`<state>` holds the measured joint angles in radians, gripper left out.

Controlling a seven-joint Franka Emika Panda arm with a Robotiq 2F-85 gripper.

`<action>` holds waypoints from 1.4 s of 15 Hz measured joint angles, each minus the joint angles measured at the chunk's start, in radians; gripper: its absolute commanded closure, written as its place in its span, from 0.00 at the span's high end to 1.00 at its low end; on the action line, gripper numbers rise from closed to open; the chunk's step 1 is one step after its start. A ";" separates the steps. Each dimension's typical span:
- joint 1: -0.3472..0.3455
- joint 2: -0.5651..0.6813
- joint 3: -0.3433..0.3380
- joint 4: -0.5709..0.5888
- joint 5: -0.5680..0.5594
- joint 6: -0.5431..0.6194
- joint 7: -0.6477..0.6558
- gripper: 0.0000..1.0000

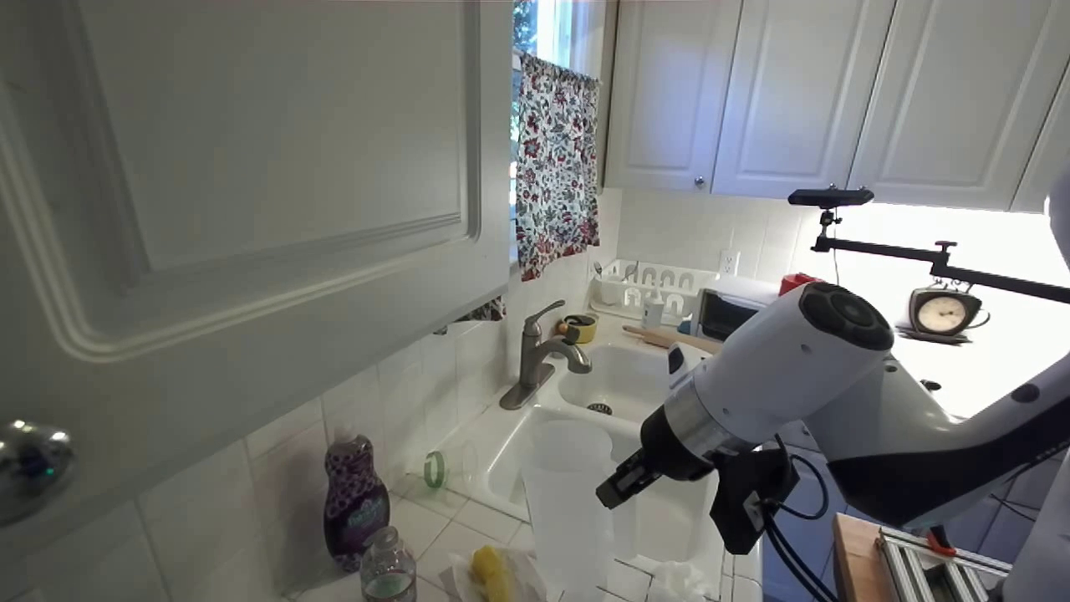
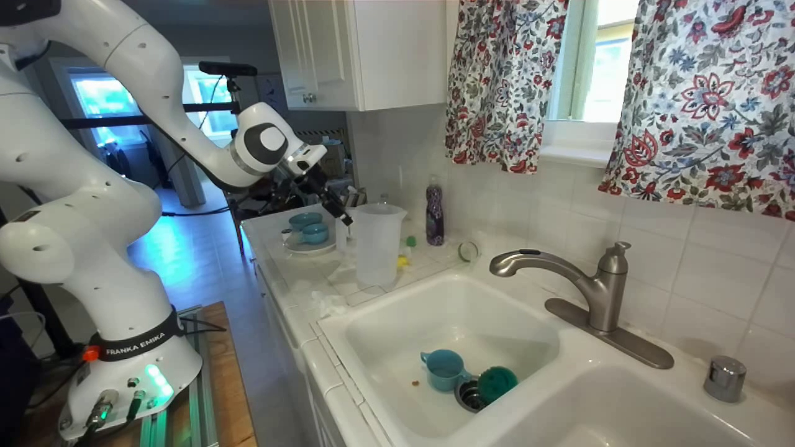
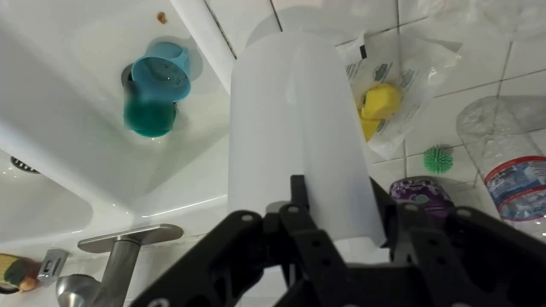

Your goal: Pour the water in the jug into the sink

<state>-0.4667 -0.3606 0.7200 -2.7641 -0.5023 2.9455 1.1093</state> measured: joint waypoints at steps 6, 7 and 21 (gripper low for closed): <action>-0.037 0.054 0.019 0.000 -0.095 0.040 0.055 0.09; -0.045 0.056 0.019 0.000 -0.115 0.047 0.068 0.24; 0.087 0.191 -0.034 -0.002 -0.119 -0.038 0.092 1.00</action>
<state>-0.3797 -0.1691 0.6858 -2.7661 -0.6208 2.9078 1.2015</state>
